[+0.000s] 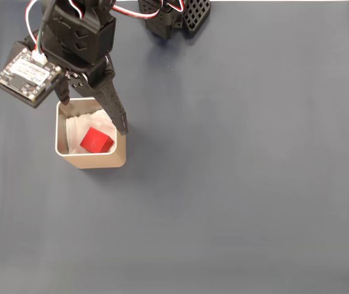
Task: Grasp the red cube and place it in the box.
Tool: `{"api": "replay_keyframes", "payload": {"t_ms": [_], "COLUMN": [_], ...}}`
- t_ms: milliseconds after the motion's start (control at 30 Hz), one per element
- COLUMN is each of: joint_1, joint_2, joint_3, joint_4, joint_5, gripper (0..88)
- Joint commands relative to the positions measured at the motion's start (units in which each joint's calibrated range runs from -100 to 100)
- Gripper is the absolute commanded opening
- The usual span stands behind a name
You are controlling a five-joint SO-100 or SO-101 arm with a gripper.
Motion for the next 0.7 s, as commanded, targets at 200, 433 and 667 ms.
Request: {"api": "replay_keyframes", "payload": {"t_ms": [200,433,667], "joint_1": [1.09,1.31,-1.04], "joint_2": [-2.14,-3.09,-6.12], "joint_3": [0.38,1.2,3.85], "joint_4": [-1.72,-2.96,-5.5], "joint_5": [0.24,-0.05,-0.1], "gripper": [45.4,39.0,12.2]}}
